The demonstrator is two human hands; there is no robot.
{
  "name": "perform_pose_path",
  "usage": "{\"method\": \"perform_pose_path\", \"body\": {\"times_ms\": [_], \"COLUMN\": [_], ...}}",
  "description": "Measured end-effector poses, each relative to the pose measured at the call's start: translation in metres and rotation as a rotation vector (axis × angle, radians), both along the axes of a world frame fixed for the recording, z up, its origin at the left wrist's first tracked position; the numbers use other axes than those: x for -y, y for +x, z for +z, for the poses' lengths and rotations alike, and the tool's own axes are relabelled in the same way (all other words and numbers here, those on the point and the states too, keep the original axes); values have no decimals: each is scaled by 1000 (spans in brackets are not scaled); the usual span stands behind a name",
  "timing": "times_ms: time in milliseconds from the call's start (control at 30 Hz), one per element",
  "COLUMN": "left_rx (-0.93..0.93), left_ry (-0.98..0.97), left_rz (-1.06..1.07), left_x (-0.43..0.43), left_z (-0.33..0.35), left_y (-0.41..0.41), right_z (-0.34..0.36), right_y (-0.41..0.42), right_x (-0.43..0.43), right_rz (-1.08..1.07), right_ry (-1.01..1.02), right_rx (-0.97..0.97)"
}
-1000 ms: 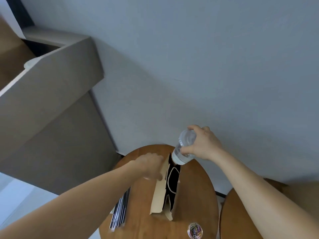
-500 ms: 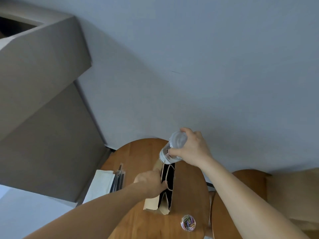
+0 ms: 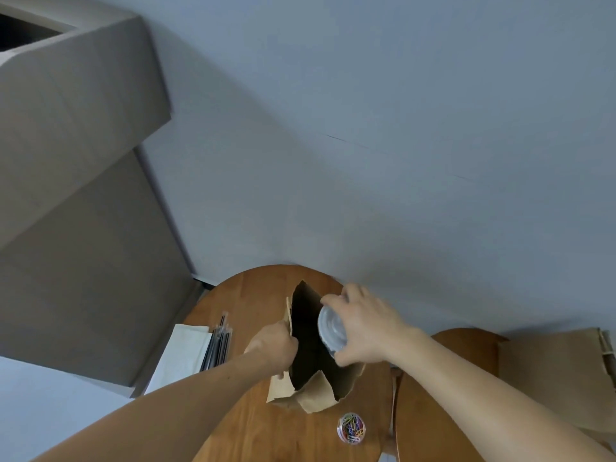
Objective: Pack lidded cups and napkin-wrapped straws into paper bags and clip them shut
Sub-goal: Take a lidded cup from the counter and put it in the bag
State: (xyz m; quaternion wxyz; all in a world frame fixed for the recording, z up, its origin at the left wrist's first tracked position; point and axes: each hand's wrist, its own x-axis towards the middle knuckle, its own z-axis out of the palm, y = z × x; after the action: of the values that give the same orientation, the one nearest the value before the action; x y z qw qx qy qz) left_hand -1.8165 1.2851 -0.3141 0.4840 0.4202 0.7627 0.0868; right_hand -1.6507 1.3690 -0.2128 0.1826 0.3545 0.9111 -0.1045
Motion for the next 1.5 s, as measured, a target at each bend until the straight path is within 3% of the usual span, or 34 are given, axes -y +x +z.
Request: {"method": "perform_pose_path", "body": {"times_ms": [133,300,467,967,1167,1300,1500], "left_rx": [-27,-35,-56,-119,-136,-143,-135], "left_ry": [-9,-20,-12,14,34,44,41], "left_rz": [-22,-18,6,-110,-116,-116,-163], "left_x": [4,10,17,15,14,15,14], "left_z": [-2,-4,-6,-12,-13,-10,3], "left_y": [0,-7,-12,-28,-35,-37,-40], "right_z": [-30,-71,-113,-203,-211,-203,-143], "right_y": [-11,-27,-39,-63,-67,-66,-77], "right_x": [7,5,8,30,35,39,35], "right_rz": [48,-139,-347,-286,-213,-295,-256], "right_ry": [-14,-99,-209,-188,-133,-224,-264], "right_rx": [96,245,276,218,178,196,177]}}
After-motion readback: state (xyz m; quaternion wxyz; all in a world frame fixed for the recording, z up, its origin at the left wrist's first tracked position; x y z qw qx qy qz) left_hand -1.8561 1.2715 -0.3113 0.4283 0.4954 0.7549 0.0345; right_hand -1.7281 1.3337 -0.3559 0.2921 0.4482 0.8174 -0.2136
